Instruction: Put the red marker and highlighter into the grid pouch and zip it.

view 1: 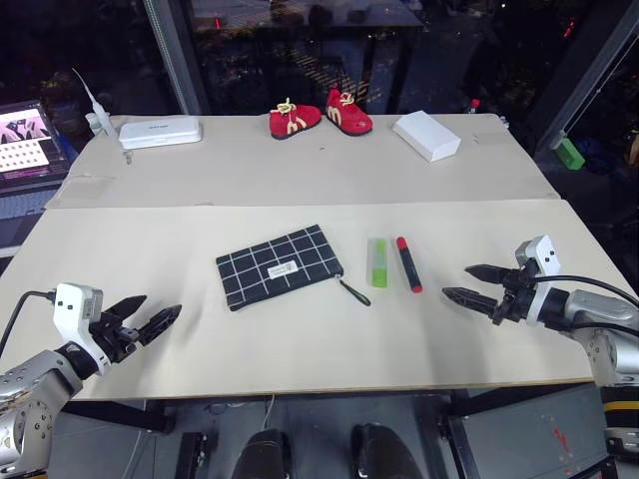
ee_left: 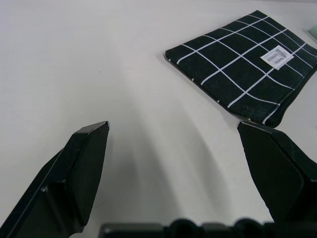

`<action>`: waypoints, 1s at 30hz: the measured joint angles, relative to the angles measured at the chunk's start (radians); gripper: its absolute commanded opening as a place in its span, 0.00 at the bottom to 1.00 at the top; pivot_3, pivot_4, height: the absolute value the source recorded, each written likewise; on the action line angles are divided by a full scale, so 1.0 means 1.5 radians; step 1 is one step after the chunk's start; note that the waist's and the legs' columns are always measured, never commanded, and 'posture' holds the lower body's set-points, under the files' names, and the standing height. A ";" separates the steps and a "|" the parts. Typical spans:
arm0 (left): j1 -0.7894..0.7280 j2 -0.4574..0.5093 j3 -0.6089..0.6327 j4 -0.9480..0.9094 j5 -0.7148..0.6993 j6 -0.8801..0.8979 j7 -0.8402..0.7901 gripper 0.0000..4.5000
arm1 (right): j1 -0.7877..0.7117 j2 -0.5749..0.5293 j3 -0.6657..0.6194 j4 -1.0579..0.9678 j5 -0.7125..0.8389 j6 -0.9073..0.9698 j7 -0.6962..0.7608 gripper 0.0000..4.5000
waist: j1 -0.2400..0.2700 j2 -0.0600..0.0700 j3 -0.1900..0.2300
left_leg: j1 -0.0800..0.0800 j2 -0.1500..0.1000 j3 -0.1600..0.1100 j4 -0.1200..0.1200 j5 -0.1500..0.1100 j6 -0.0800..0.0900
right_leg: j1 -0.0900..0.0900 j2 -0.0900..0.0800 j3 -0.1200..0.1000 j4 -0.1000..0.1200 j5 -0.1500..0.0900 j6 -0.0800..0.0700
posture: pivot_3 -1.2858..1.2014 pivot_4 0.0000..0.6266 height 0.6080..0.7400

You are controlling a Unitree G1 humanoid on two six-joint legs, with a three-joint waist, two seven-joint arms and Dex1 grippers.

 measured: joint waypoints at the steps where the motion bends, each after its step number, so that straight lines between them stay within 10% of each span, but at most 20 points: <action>1: 0.000 0.000 0.000 0.000 0.000 0.000 0.000 1.00 | 0.000 0.000 0.000 0.000 0.000 0.000 0.000 1.00 | 0.000 0.000 0.000 | 0.000 0.000 0.000 0.000 0.000 0.000 | 0.000 0.000 0.000 0.000 0.000 0.000 | 0.52 0.24 1.00; 6: -0.053 -0.001 0.003 0.006 -0.019 -0.021 -0.022 1.00 | -0.004 0.008 0.002 0.008 -0.003 0.000 -0.010 0.89 | 0.003 0.000 0.000 | 0.000 0.000 0.000 0.000 0.000 0.000 | 0.000 0.000 0.000 0.000 0.000 0.000 | 0.52 0.24 1.00; 18: -0.080 0.050 -0.109 0.101 0.211 -0.374 -0.107 1.00 | -0.039 0.014 0.011 0.026 0.013 0.015 0.013 0.01 | 0.000 0.000 0.000 | 0.000 0.000 0.001 0.000 0.000 0.000 | 0.000 0.000 0.000 0.000 0.000 0.000 | 0.52 0.24 1.00; 30: -0.187 0.099 -0.215 0.257 0.365 -0.669 -0.123 1.00 | -0.208 0.197 0.231 -0.075 -0.059 0.074 -0.082 0.01 | -0.002 0.000 0.000 | -0.001 0.000 0.002 0.000 0.000 0.000 | -0.003 0.000 -0.001 0.002 0.000 -0.001 | 0.52 0.24 1.00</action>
